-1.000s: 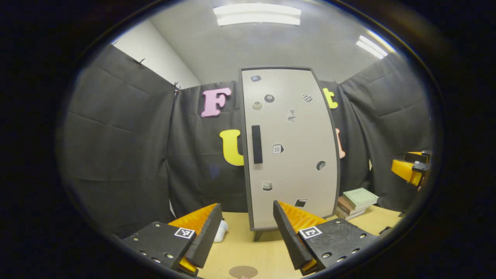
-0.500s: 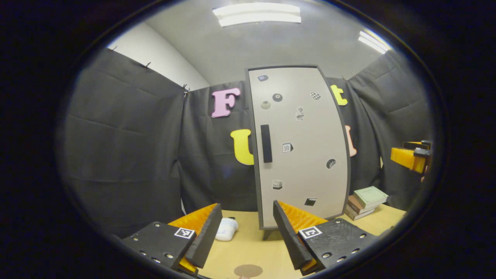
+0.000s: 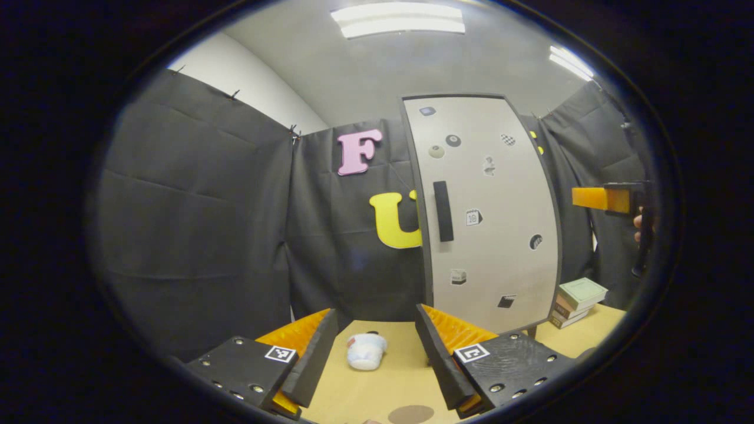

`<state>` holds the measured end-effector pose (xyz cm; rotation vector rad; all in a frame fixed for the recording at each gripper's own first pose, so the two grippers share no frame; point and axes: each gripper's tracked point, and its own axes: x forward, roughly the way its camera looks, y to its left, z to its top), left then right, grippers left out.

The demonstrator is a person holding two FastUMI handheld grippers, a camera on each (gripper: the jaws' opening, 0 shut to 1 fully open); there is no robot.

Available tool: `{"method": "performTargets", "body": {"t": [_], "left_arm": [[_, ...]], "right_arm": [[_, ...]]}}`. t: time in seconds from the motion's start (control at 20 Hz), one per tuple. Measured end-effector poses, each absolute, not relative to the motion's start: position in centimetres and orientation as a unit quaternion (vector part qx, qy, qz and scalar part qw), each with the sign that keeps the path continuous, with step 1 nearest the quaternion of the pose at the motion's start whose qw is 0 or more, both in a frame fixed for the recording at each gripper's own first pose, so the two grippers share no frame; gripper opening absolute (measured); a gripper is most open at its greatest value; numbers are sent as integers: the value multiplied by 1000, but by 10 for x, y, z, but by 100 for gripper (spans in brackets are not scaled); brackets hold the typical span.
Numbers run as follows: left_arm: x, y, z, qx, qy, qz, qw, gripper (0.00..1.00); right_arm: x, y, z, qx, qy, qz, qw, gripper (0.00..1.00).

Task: Open the cabinet door with the right hand, grasp the bottle in the cabinet with the left hand and place it on the coaster, then close the cabinet door with the right hand.

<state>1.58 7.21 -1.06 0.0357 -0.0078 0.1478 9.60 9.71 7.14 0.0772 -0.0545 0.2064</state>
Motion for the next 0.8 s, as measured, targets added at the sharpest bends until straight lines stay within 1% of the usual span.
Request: {"method": "performTargets", "body": {"t": [0.45,0.55,0.6,0.65,0.8], "left_arm": [[29,165,-39,24,4,116,993,80],[32,183,-46,27,8,126,992,80],[34,192,-50,27,11,130,991,80],[36,199,-54,27,14,133,991,80],[41,220,-65,27,21,141,989,80]], "right_arm": [[148,187,94,45,-25,133,990,98],[162,203,97,43,-26,133,990,99],[170,210,97,40,-26,131,990,96],[178,217,96,38,-25,129,991,98],[197,238,94,41,-18,126,991,97]]}}
